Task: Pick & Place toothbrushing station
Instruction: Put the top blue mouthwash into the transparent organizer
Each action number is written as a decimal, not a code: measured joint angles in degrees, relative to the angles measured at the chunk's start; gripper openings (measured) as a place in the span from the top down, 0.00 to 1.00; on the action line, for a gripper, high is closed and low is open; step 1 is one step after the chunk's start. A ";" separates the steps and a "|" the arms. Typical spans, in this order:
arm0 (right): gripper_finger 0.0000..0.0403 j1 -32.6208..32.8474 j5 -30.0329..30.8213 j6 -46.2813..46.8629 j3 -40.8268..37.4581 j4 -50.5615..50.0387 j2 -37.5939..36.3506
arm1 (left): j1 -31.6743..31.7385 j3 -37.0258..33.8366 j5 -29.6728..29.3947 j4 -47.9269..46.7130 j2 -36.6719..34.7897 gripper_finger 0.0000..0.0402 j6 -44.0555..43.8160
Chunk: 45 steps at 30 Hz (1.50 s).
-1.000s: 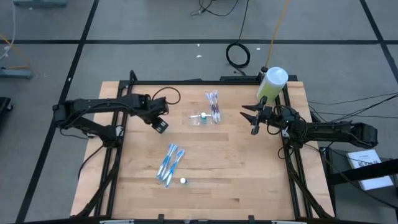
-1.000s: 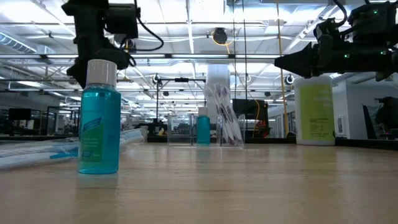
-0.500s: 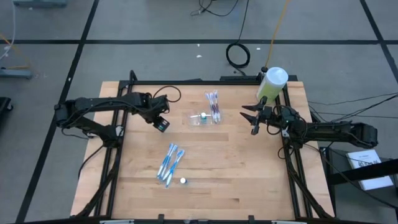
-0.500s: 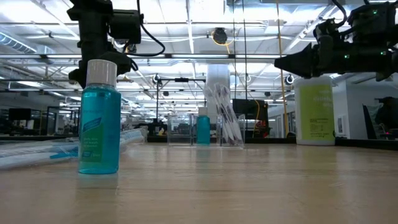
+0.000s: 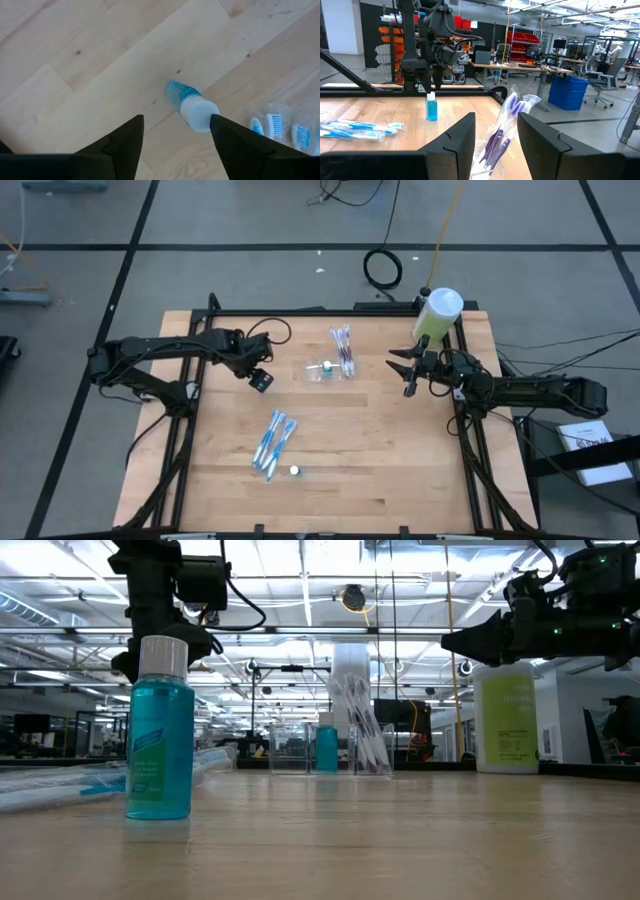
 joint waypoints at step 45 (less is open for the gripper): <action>0.65 0.00 0.00 0.03 0.00 -0.59 -0.02 | 0.02 -0.02 -0.79 -1.75 -0.42 0.40 5.79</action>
